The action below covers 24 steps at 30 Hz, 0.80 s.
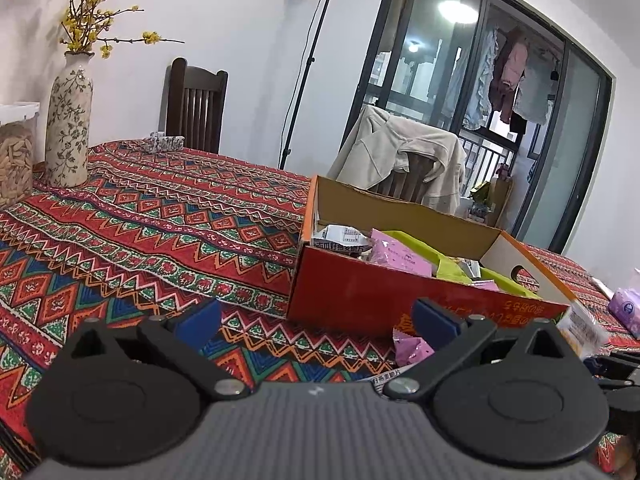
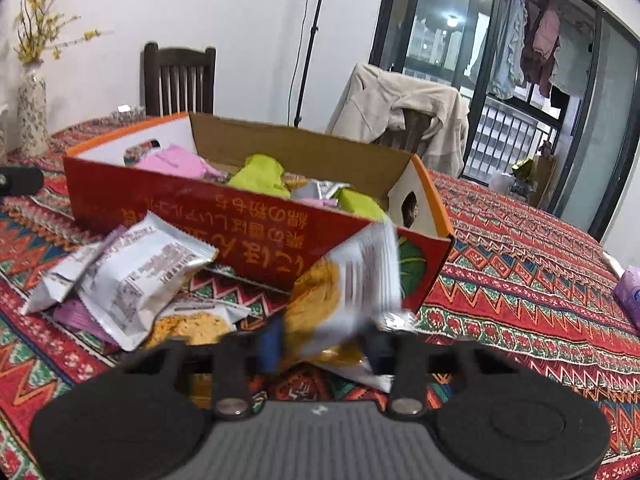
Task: Organize snacks
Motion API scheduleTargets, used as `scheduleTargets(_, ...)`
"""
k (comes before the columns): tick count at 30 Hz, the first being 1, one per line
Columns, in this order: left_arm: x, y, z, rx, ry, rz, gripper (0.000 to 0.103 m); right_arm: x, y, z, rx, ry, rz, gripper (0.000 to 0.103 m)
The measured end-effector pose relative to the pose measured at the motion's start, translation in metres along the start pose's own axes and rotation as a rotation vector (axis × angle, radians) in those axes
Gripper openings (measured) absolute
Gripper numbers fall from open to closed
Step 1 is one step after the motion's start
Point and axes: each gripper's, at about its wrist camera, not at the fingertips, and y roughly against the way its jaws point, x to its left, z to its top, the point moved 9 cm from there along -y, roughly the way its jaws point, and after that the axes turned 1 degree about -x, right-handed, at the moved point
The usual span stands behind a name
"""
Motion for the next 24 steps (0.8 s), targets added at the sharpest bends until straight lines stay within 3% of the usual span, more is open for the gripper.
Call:
scheduleTargets(9,0.000,-0.001,-0.002,0.008,0.000,0.007,0.103,-0.014,0.027,-0.001,-0.090,-0.102,0.017,0.011)
scheduleTargets(16,-0.002,-0.003,-0.004,0.027,-0.012,0.006,0.103,-0.027,0.044,0.001,-0.156,-0.176,0.020,0.010)
scheduleTargets(24,-0.026,-0.005,-0.014,0.156,-0.017,-0.066,0.103,-0.034,0.048,0.001,-0.178,-0.203,0.025,0.010)
